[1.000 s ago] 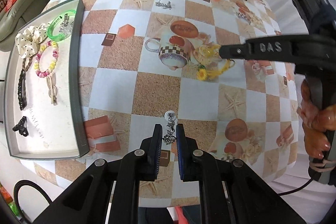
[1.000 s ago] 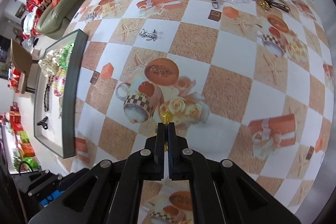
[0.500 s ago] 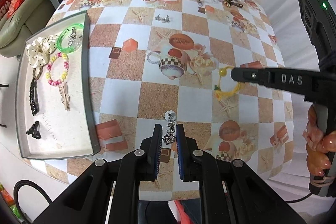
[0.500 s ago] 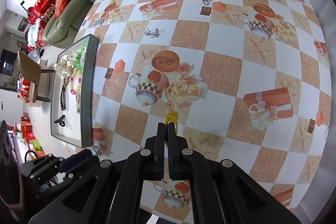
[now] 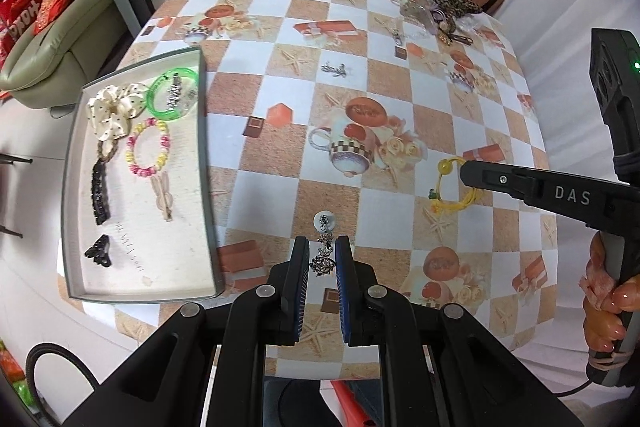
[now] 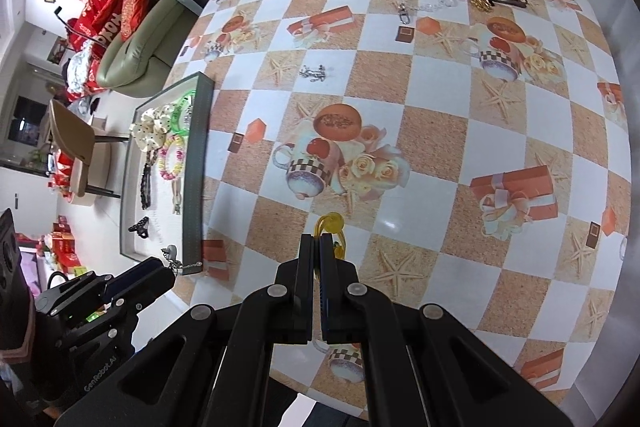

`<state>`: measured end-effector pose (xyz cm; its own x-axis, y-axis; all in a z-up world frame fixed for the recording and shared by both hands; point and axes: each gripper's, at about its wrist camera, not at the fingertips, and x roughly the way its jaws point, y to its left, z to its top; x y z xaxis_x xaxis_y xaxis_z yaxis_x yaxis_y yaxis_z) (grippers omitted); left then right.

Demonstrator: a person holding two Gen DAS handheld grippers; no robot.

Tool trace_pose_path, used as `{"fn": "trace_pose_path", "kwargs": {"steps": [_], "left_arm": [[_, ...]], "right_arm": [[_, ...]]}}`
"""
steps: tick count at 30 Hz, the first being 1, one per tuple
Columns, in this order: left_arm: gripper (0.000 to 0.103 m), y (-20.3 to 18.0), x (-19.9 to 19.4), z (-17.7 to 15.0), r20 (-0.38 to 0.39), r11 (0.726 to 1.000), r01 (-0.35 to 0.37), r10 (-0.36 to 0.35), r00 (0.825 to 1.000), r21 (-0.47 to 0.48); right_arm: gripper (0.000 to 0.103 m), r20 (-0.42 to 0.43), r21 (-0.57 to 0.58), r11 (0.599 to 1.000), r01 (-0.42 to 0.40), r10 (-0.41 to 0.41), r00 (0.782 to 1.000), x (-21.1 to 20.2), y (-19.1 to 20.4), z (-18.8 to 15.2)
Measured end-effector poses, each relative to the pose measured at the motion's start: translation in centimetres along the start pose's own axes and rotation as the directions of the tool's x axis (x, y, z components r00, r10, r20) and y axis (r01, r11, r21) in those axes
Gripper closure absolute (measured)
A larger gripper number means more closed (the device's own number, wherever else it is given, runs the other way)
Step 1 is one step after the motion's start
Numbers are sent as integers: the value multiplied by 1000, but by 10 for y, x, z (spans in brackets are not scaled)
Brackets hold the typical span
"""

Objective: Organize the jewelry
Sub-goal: 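Carry the charm and hair tie into the tray and open both grippers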

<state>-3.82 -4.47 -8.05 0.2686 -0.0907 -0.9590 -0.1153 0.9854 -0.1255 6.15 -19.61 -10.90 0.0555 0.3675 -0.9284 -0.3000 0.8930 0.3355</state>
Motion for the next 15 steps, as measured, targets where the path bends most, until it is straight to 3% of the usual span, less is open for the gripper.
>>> {"fn": "trace_pose_path", "kwargs": {"steps": [15], "left_arm": [[85, 38, -9, 9, 21, 999, 14, -14, 1000, 30]], "right_arm": [[101, 50, 34, 999, 7, -9, 999, -2, 32, 3]]}}
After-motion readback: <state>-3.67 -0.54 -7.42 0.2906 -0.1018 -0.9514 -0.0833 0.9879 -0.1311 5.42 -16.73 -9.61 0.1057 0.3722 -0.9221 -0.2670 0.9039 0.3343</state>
